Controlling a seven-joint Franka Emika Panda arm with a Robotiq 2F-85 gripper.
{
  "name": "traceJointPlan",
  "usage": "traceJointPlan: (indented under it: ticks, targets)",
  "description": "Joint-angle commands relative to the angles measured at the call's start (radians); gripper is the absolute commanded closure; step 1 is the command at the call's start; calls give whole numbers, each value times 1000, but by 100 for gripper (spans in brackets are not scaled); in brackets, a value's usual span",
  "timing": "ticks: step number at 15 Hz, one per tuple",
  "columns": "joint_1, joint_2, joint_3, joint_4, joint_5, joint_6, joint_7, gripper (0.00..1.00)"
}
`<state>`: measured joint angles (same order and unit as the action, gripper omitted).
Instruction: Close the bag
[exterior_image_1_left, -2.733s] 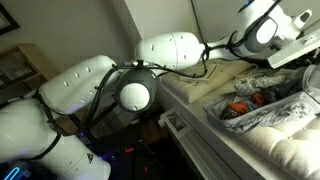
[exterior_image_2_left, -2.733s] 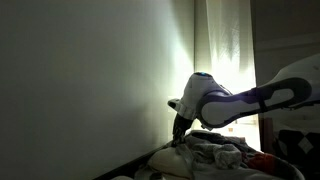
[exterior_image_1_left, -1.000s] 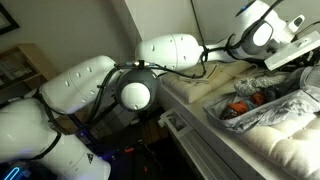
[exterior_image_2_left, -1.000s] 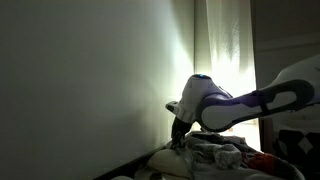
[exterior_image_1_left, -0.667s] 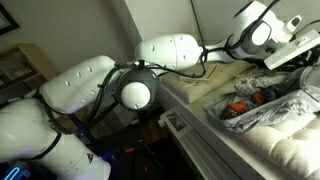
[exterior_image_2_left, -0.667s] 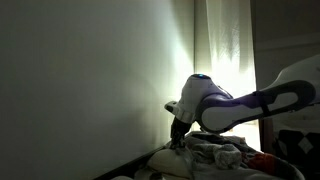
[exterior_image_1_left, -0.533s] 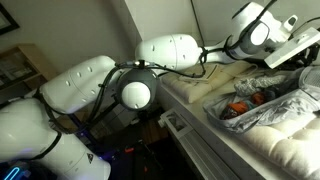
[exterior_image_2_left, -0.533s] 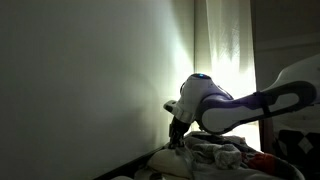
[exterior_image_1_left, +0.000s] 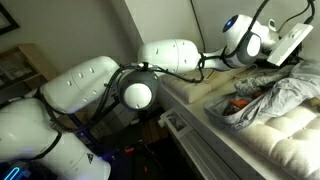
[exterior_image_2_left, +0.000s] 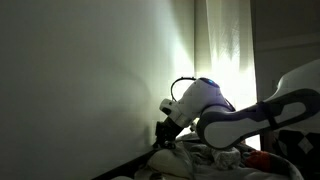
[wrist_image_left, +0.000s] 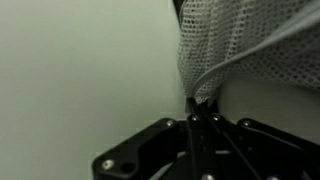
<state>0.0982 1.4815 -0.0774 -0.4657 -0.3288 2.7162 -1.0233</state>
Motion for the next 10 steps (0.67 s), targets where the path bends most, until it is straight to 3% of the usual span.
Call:
traceJointPlan:
  ticks: [1,4,8,10]
  targets:
    - [-3,0,94,-49,22,150,-187,99]
    - [-8,0,150,-69,37,165,-269,99]
    - [-4,-1,99,-63,25,99,-247,99]
    - [-15,-33,126,-121,-13,75,-288,99]
